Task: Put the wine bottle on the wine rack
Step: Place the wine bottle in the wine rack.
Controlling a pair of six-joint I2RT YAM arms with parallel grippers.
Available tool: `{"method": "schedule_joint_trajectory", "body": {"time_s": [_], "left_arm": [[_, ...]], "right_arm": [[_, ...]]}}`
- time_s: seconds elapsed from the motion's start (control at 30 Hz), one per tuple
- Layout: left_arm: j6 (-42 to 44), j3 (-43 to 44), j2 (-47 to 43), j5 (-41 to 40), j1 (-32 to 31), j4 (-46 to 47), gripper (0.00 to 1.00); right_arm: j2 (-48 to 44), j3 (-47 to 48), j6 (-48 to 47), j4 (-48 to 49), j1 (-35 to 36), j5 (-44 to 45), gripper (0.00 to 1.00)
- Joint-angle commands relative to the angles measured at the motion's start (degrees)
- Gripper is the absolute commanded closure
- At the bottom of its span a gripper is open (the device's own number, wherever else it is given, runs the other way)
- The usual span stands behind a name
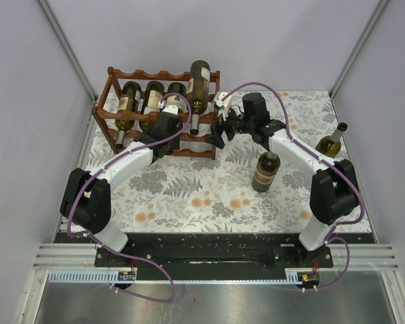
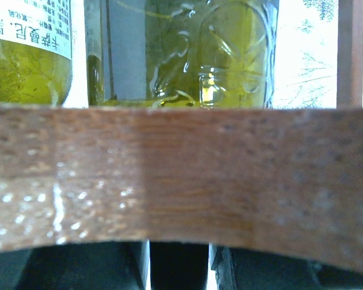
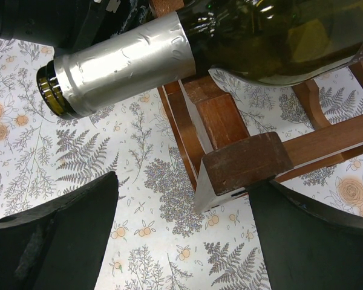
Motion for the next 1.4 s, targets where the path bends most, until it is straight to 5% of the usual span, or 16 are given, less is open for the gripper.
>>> {"method": "schedule_joint_trajectory", "body": {"time_s": [0.0,0.43,1.03,1.37], "left_arm": [[1.05,5.33,0.4,-0.81,1.19,10.22,0.65],[2.63,5.33,1.02,-1.34,1.63,12.59,0.5],[4.21,0.41,-2.23,-1.87,1.54,16.9,0.47],[7.64,-3.72,-8.81,-2.39,1.54,19.54,0.34]], "right_arm": [[-3.05,-0.85,1.84,-4.86,1.34,-4.6,0.06],[-2.79,-0.59,1.84,-5.47,1.26,-4.69,0.06],[-2.61,-1.03,1.75,-5.47,1.34,-4.6,0.06],[-3.76,-0.5,0.61,-6.26,1.34,-3.63,0.06]]}}
